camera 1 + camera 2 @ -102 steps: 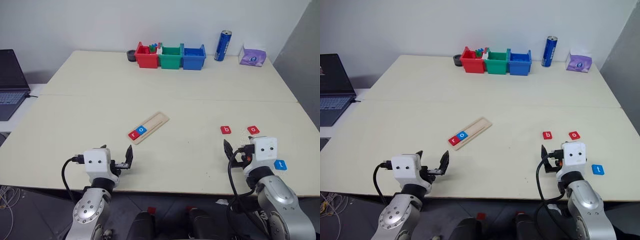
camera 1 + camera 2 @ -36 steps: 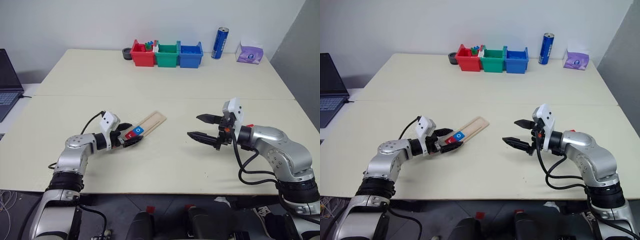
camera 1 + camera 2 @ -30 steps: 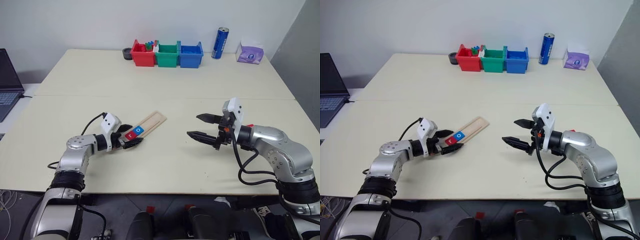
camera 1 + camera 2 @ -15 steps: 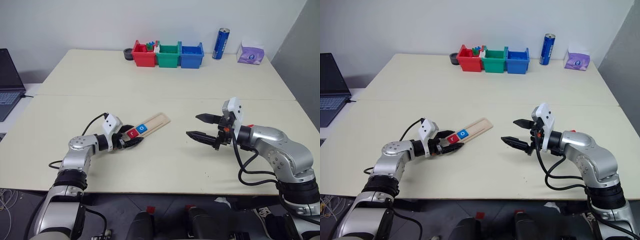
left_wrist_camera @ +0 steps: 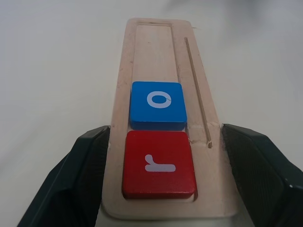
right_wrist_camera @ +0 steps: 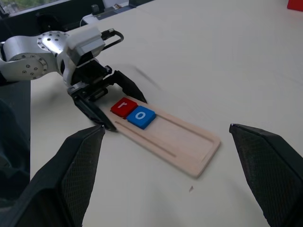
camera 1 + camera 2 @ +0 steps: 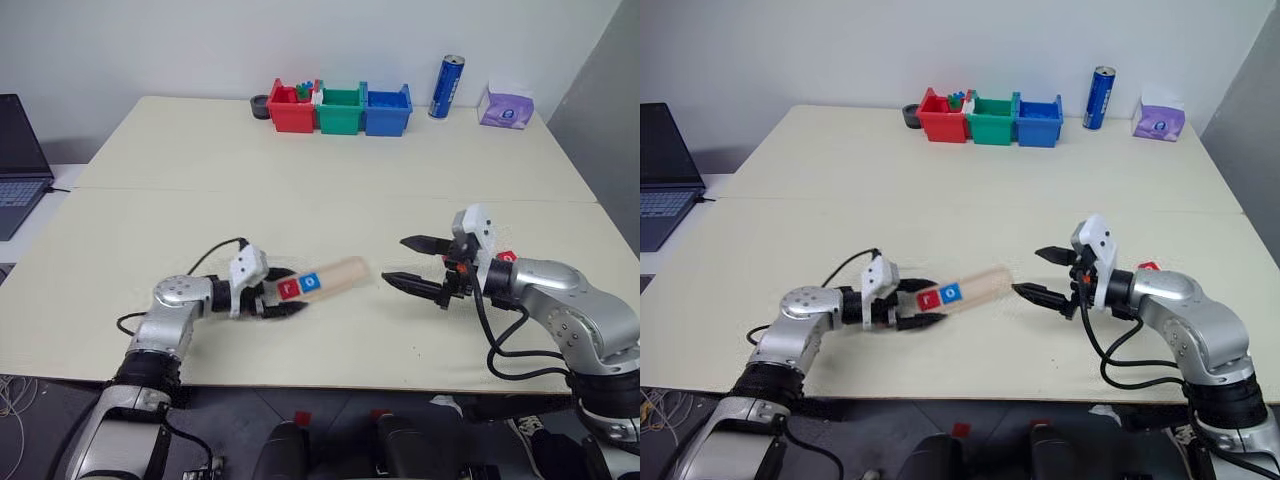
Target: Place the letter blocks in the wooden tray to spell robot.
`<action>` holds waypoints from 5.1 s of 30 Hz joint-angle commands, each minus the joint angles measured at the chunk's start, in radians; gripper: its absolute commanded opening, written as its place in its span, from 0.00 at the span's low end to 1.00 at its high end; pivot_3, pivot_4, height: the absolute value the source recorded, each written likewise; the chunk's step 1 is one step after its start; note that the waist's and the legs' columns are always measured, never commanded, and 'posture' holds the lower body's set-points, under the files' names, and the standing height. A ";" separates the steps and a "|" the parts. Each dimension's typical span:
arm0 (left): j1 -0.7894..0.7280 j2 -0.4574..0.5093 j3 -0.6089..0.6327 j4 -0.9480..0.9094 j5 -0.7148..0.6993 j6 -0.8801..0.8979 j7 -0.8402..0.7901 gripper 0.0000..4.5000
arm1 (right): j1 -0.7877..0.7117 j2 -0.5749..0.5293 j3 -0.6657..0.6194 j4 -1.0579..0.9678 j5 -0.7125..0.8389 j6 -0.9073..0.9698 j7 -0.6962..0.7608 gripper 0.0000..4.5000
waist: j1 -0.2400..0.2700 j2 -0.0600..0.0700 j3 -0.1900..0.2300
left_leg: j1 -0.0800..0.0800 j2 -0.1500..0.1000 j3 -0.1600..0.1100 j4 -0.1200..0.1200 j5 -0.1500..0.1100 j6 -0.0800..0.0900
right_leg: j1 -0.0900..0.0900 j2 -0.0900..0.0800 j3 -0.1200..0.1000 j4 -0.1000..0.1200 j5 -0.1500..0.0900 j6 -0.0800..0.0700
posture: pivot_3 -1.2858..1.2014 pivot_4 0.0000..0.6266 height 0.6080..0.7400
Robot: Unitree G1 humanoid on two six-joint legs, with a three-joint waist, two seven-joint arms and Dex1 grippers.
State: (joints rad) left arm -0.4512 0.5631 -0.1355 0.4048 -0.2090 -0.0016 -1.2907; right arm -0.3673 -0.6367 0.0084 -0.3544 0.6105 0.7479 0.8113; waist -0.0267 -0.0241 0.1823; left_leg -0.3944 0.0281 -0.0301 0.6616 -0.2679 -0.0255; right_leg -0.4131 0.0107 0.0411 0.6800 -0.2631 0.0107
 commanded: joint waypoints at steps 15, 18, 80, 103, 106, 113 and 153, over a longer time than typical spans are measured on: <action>-0.334 -0.075 -0.072 0.479 0.116 -0.303 -0.176 0.75 | 0.052 -0.023 -0.062 -0.073 0.009 -0.033 -0.018 1.00 | -0.001 0.000 0.000 | 0.000 0.000 0.000 0.001 0.000 0.000 | 0.000 0.003 0.000 0.000 -0.002 0.004 | 0.52 0.24 1.00; -0.356 -0.094 -0.065 0.529 0.125 -0.333 -0.171 0.75 | 0.056 -0.021 -0.065 -0.081 0.012 -0.030 -0.027 1.00 | -0.001 0.000 0.000 | 0.000 0.000 0.000 0.001 0.000 0.000 | 0.000 0.003 0.000 0.000 -0.002 0.004 | 0.52 0.24 1.00; 0.201 -0.106 0.060 -0.811 -0.139 0.478 0.438 0.99 | 0.063 0.371 -0.146 0.183 -0.398 0.063 -0.796 1.00 | 0.000 0.001 -0.001 | 0.000 0.000 0.000 0.001 0.000 0.000 | 0.000 0.001 0.004 0.002 -0.001 0.003 | 0.52 0.24 1.00; 0.203 -0.073 0.043 -0.823 -0.166 0.490 0.457 1.00 | 0.147 0.362 -0.092 -0.183 -0.324 0.456 -0.744 0.33 | -0.004 0.002 -0.001 | 0.000 0.001 -0.001 0.000 0.000 0.000 | 0.000 0.002 0.004 0.001 -0.001 0.003 | 0.52 0.24 1.00; 0.231 -0.051 0.040 -0.842 -0.175 0.493 0.442 1.00 | 0.184 0.319 -0.100 -0.324 -0.268 0.627 -0.700 0.33 | -0.004 0.002 -0.001 | 0.000 0.001 -0.001 0.000 0.000 0.000 | 0.000 0.002 0.004 0.001 -0.002 0.004 | 0.52 0.24 1.00; 0.270 -0.024 0.039 -0.872 -0.195 0.498 0.436 1.00 | 0.204 0.376 -0.109 -0.474 -0.215 0.867 -0.677 0.33 | -0.004 0.002 -0.001 | 0.001 0.001 -0.002 0.000 0.000 0.000 | 0.000 0.003 0.003 0.001 -0.002 0.004 | 0.52 0.24 1.00; 0.263 0.049 0.017 -0.866 -0.226 0.445 0.329 1.00 | -0.099 -0.090 0.213 0.648 -0.429 -0.818 0.550 1.00 | -0.002 0.000 0.001 | 0.006 0.001 0.004 0.000 0.000 0.000 | 0.003 0.001 0.004 0.000 -0.001 0.003 | 0.52 0.24 1.00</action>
State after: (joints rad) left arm -0.1896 0.5979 -0.1227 -0.4144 -0.4197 0.4519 -0.9512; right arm -0.4430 -0.7237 0.2222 0.2907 0.1801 -0.0414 1.3252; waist -0.0288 -0.0237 0.1837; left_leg -0.3880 0.0290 -0.0267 0.6619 -0.2679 -0.0256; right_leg -0.4096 0.0119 0.0447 0.6799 -0.2638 0.0133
